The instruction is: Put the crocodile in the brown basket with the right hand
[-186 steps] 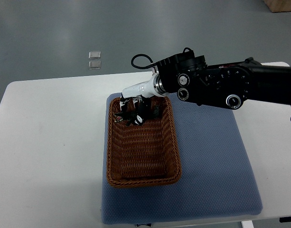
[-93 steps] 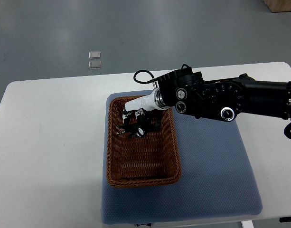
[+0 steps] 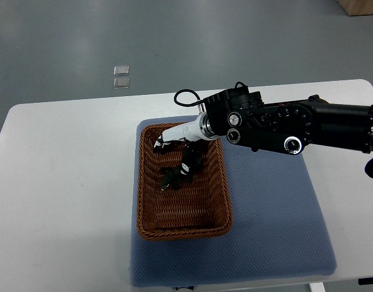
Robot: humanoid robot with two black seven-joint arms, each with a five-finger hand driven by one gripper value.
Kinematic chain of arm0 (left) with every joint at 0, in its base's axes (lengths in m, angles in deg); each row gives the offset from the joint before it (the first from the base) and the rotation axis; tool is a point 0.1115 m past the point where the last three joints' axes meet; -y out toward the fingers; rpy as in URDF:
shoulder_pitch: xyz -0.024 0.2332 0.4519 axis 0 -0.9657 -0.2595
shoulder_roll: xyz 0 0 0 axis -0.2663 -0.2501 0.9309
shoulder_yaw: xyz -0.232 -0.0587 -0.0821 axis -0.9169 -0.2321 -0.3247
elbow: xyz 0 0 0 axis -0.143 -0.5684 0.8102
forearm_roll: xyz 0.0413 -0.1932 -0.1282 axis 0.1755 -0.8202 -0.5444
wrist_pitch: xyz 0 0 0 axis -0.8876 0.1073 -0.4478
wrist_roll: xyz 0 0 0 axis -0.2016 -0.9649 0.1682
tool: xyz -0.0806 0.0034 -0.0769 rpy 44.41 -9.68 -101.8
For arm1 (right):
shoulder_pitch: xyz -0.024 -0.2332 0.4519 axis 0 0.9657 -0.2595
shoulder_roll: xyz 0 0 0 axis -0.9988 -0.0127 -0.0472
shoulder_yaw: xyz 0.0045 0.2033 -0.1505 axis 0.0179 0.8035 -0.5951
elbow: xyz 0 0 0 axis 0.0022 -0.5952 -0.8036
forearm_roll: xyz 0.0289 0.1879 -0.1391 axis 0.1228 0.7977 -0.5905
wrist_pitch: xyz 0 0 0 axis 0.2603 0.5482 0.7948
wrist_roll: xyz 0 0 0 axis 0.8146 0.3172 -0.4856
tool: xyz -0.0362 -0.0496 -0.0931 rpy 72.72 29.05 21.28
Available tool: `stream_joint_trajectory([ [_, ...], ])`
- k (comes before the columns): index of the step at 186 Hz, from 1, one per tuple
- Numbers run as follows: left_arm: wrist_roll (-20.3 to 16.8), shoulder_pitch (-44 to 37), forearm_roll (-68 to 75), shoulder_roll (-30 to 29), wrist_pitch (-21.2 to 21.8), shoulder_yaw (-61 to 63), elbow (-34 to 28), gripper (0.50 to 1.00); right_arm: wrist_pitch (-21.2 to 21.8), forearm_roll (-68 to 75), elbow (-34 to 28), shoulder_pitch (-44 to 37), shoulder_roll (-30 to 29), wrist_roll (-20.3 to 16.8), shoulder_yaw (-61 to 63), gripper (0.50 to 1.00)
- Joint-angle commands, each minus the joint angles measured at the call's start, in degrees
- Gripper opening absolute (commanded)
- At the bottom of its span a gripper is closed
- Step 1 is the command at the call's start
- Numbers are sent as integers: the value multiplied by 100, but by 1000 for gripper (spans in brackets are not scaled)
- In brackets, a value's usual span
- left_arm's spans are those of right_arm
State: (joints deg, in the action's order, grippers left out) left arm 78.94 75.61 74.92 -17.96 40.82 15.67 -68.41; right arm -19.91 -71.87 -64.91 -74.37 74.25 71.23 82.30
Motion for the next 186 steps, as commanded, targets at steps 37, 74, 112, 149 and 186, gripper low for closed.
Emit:
stream_joint_trajectory([
  [37, -9, 0, -9, 0, -5, 9, -2, 1000, 35, 64, 17, -78, 505, 63, 794, 911],
  [74, 0, 0, 0, 0, 3, 9, 6, 1000, -35, 503, 333, 220, 1006, 221, 2076, 911],
  [112, -9, 0, 0, 0, 21, 9, -2, 1000, -598, 1109, 544, 1451, 1156, 538, 3949, 911],
  [149, -9, -27, 0, 0, 30, 9, -2, 1000, -1090, 1505, 544, 2751, 884, 748, 6031, 911],
  [186, -9, -27, 0, 0, 30, 9, 6, 1000, -1837, 2085, 580, 3499, 198, 1223, 7332, 913],
])
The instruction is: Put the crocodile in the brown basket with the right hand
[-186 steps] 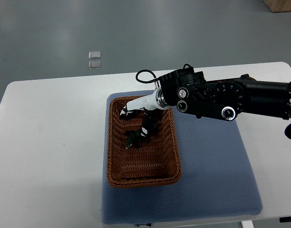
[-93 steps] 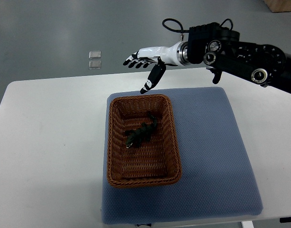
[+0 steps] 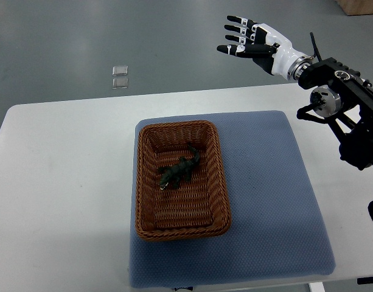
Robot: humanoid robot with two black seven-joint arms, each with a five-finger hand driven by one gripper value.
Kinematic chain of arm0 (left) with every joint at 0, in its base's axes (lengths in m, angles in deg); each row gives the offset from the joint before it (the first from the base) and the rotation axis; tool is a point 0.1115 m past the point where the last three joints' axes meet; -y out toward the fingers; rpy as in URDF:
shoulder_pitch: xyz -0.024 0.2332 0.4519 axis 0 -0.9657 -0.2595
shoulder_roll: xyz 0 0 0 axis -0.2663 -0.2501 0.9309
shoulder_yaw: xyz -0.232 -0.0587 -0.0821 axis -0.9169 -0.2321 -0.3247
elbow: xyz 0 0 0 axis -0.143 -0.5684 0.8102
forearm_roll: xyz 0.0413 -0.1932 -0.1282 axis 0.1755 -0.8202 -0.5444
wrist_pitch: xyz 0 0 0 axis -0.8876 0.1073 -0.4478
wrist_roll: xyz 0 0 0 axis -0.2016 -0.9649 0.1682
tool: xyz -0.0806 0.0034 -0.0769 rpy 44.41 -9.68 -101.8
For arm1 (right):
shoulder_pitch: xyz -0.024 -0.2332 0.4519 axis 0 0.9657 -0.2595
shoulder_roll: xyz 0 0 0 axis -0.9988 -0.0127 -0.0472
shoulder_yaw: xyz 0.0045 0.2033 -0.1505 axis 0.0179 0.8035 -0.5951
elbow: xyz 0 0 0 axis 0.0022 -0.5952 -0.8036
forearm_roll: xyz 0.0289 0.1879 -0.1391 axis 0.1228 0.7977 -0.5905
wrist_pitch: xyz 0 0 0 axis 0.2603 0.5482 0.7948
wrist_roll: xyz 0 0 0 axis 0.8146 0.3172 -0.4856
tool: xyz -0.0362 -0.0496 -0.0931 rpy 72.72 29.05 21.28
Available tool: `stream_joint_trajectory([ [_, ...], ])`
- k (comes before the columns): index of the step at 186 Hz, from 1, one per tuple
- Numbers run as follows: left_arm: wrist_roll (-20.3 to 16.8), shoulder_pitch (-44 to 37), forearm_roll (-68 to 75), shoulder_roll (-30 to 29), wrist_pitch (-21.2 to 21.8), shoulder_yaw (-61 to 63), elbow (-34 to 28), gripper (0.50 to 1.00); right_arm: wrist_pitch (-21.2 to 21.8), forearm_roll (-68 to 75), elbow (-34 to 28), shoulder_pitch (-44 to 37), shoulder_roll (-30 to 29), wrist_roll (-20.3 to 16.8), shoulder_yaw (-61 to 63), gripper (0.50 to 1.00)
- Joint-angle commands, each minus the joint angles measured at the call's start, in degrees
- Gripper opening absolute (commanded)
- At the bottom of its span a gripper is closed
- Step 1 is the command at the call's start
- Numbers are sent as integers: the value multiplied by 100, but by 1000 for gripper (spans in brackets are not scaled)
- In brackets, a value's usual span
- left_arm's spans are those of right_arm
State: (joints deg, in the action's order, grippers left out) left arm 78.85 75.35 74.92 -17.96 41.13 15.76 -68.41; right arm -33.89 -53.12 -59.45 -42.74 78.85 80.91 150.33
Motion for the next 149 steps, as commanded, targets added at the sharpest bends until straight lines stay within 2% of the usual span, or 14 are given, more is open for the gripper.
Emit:
stream_joint_trajectory([
  [1, 0, 0, 0, 0, -1, -1, 7, 1000, -439, 211, 34, 335, -262, 255, 530, 913],
  [21, 0, 0, 0, 0, -1, 0, 15, 1000, -545, 649, 42, 792, -526, 843, 811, 911],
  [29, 0, 0, 0, 0, -1, -1, 15, 1000, -510, 1010, 42, 897, -640, 940, 925, 911],
  [60, 0, 0, 0, 0, 17, -1, -2, 1000, -343, 2109, 280, 1003, -746, 940, 1057, 911],
  [96, 9, 0, 0, 0, 26, -1, -2, 1000, 290, 2338, 737, 1012, -746, 932, 1057, 915],
  [149, 0, 0, 0, 0, 26, 17, 15, 1000, 255, 2338, 833, 1038, -746, 993, 1049, 926],
])
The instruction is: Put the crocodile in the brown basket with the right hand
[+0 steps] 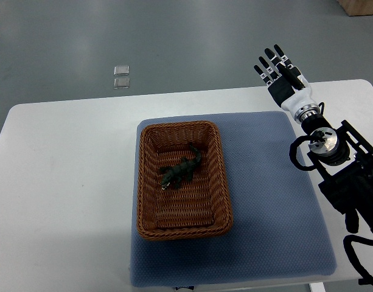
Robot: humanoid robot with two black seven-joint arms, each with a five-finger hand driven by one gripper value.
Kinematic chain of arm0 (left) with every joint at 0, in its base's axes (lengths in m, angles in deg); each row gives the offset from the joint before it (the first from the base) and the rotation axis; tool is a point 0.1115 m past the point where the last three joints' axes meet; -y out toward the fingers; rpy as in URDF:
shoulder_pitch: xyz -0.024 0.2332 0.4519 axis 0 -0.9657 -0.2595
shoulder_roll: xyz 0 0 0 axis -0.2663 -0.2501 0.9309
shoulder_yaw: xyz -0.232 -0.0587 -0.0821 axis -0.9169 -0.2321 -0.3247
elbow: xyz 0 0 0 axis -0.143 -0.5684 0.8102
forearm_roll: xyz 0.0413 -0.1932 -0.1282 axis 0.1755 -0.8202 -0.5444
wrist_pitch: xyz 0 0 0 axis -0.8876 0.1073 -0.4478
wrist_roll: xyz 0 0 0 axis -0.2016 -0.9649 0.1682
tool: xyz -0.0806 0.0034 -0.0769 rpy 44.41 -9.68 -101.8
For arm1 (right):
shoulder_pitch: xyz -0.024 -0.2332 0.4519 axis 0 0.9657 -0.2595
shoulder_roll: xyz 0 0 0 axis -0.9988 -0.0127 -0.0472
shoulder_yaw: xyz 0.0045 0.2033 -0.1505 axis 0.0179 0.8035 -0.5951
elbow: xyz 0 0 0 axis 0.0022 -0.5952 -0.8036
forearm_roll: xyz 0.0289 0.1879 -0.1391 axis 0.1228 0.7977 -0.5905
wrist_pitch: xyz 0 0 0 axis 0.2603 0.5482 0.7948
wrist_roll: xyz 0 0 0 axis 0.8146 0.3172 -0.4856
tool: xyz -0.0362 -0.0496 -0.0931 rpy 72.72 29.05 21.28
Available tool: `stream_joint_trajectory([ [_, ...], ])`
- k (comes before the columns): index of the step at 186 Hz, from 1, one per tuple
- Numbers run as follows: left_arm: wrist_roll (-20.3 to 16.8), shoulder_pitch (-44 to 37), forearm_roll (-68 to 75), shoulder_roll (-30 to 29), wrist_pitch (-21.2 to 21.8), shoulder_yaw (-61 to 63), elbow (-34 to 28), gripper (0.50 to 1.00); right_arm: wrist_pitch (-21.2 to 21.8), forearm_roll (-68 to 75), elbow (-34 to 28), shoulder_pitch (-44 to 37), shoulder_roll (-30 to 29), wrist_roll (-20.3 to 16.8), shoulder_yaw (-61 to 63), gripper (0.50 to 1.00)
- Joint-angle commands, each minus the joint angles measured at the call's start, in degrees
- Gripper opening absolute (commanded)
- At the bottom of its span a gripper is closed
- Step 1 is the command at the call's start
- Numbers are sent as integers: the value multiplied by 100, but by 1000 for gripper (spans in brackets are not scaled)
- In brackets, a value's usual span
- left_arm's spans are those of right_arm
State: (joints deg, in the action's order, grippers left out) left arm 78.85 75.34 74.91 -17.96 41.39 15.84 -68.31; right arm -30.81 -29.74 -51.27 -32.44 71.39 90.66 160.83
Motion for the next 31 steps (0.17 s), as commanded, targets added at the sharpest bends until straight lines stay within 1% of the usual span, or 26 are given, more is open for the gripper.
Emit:
stream_joint_trajectory([
  [1, 0, 0, 2, 0, -1, 9, 5, 1000, -53, 0, 15, 9, 0, 19, -1, 926],
  [31, 0, 0, 2, 0, -1, 9, 5, 1000, -62, 0, 15, 9, 0, 36, -10, 926],
])
